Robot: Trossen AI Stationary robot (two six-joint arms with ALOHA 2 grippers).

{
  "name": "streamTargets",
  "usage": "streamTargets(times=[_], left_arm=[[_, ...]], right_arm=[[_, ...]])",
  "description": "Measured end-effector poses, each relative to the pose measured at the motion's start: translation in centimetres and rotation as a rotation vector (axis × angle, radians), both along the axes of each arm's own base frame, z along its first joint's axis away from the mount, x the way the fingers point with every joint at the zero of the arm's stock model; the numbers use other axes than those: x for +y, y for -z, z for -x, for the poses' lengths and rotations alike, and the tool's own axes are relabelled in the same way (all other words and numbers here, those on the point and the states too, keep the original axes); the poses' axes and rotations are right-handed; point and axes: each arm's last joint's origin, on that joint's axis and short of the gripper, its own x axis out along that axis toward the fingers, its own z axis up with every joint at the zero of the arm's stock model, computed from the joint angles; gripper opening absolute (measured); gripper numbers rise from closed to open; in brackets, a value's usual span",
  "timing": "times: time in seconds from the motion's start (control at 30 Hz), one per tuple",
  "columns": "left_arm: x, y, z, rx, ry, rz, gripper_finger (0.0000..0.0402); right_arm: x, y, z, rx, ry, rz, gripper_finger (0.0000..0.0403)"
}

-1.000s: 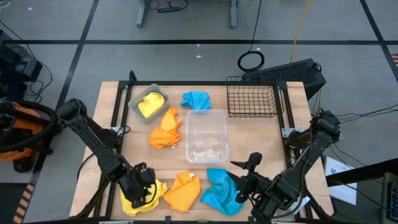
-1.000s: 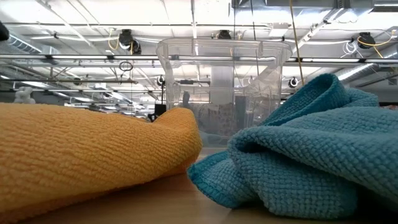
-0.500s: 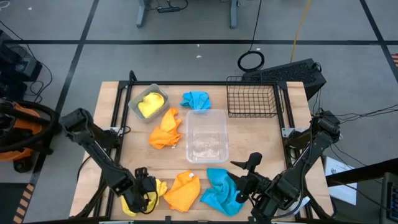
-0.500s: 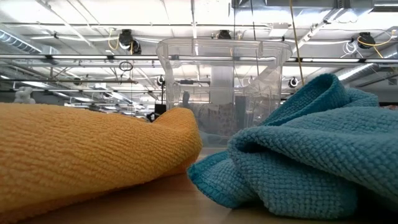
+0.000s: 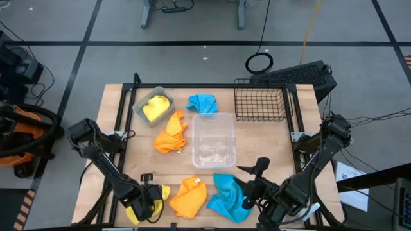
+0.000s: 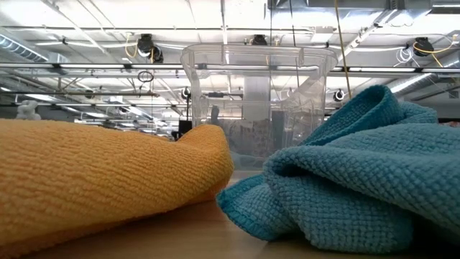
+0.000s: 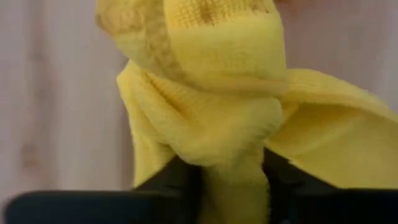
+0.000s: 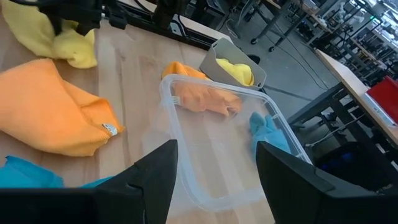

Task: Sort microfiber towel by color & place in baskets
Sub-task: Put the yellow towel into the gray bin

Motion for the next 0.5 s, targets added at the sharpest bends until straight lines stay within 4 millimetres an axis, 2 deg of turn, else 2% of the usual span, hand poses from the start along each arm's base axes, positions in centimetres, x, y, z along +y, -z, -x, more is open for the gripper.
streamTargets(times=[0.1,0.13,0.3,0.5], left_arm=[[0.6,-0.6,0.2,-0.01,-0.008,-0.039,0.0034],[0.9,-0.9,0.4,-0.016,-0.01,-0.055,0.0021],[2.2,-3.0,0.9,-0.095,-0.024,-0.196,0.0024],[3.8,-7.0,0.7,-0.322,-0.066,-0.378,0.0026]], right_arm=[[-0.1,-0.1,-0.3,-0.012,0.007,-0.012,0.021],[-0.1,0.0,-0.5,-0.015,0.007,-0.014,0.021],[0.5,0.6,-1.3,-0.012,-0.013,0.007,0.021],[1.1,1.6,-3.2,-0.012,-0.04,0.038,0.021]])
